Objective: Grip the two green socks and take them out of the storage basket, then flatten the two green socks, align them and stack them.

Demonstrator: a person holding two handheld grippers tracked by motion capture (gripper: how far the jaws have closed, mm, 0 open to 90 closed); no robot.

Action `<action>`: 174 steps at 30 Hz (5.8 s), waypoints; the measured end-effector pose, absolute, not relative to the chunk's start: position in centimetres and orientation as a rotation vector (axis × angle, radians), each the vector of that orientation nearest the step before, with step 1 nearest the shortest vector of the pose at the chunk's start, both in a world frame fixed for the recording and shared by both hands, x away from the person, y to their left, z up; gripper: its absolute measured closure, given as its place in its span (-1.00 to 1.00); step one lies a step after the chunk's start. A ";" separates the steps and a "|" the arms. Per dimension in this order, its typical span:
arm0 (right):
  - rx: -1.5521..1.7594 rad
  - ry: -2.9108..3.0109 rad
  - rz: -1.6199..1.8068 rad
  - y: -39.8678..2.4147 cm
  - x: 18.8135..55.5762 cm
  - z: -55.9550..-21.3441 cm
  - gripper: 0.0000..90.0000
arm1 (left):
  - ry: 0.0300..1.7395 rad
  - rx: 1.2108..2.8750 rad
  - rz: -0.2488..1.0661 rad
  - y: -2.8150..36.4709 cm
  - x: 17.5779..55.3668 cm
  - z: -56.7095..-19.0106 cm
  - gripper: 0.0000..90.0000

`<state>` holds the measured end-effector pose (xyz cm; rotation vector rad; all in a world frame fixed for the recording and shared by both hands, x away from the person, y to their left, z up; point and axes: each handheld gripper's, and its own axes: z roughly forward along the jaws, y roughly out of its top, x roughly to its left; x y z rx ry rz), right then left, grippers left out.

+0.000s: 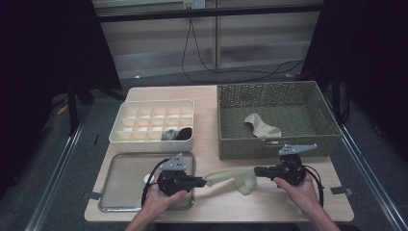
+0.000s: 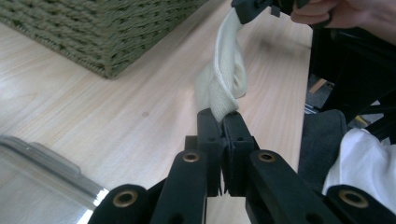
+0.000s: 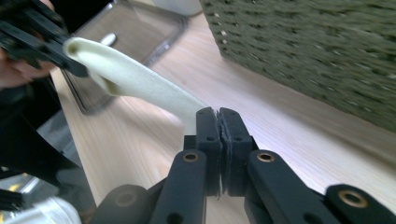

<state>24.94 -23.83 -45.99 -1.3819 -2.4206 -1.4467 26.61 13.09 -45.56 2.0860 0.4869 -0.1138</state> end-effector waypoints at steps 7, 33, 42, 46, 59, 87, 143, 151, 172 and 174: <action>-1.402 -2.449 -1.413 -23.8 25.4 -46.7 0.96 | 0.510 2.111 -0.181 12.6 26.5 -46.3 0.96; -1.366 -2.457 -1.370 -22.3 25.6 -48.6 0.81 | 0.667 2.154 -0.173 12.5 30.2 -48.8 0.93; -1.334 -2.512 -1.260 -20.6 26.7 -50.2 0.85 | 0.676 2.151 -0.144 13.1 30.1 -48.7 0.94; -1.363 -2.529 -1.238 -21.3 26.7 -50.3 0.88 | 0.675 2.135 -0.171 14.1 29.8 -48.5 0.94; -1.418 -2.515 -1.281 -23.5 25.0 -49.5 0.80 | 0.707 2.153 -0.201 13.9 29.4 -49.3 0.74; -1.306 -2.539 -1.248 -20.9 25.3 -50.3 0.84 | 0.559 2.273 -0.108 10.6 28.6 -49.5 0.62; -1.351 -2.503 -1.283 -21.7 24.6 -49.7 0.63 | 0.509 2.267 -0.194 10.7 27.2 -49.4 0.74; -1.347 -2.468 -1.391 -22.2 24.5 -48.6 0.54 | 0.563 2.214 -0.153 11.8 27.3 -48.7 0.32; -1.372 -2.436 -1.535 -23.1 25.3 -45.5 0.38 | 0.665 2.164 -0.057 15.5 26.4 -47.8 -0.22; -1.370 -2.442 -1.537 -23.2 25.2 -45.3 0.37 | 0.675 2.154 -0.051 15.9 26.3 -47.9 -0.25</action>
